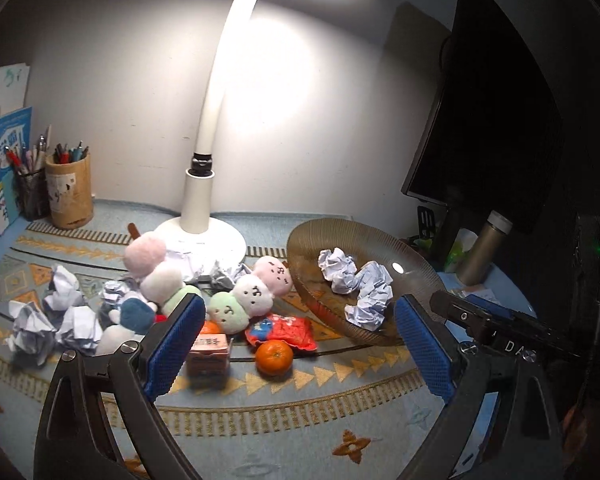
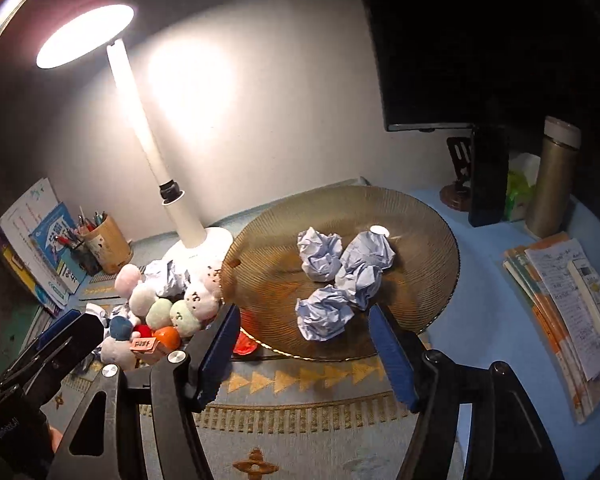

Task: Organize objects
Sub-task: 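Lower both paper balls into the amber bowl and open both tools, then move both tools toward the cluster of paper balls near the books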

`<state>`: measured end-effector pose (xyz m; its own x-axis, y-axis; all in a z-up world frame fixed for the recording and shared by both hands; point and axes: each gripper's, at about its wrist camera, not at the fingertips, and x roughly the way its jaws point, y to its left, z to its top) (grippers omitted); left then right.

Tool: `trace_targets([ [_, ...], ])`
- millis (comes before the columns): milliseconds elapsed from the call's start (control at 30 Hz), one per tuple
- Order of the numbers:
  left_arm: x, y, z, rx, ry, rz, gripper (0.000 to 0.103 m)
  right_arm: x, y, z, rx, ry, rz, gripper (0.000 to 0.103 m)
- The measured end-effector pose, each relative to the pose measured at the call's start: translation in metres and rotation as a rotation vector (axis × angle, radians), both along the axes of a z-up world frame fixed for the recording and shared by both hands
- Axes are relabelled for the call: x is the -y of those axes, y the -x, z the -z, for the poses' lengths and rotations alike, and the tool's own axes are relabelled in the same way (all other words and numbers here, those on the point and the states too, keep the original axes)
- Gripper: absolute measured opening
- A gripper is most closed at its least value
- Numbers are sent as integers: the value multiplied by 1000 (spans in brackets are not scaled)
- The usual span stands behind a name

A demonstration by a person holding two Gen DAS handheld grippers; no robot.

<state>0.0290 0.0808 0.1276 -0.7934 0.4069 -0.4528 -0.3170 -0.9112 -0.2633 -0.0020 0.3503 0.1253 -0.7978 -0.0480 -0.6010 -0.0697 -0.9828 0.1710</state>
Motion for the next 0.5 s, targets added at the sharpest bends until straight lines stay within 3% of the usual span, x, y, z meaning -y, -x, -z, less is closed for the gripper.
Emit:
trace_targets([
  [100, 39, -30, 0, -38, 30, -101, 97, 41, -15, -4, -31, -48, -73, 65],
  [233, 87, -57, 30, -25, 140, -273, 99, 87, -27, 11, -43, -68, -151, 65],
  [367, 115, -53, 60, 40, 176, -325, 99, 118, -20, 42, 2, -37, -208, 65],
  [500, 128, -41, 81, 90, 163, -345, 99, 138, -12, 70, 31, -60, -229, 65],
])
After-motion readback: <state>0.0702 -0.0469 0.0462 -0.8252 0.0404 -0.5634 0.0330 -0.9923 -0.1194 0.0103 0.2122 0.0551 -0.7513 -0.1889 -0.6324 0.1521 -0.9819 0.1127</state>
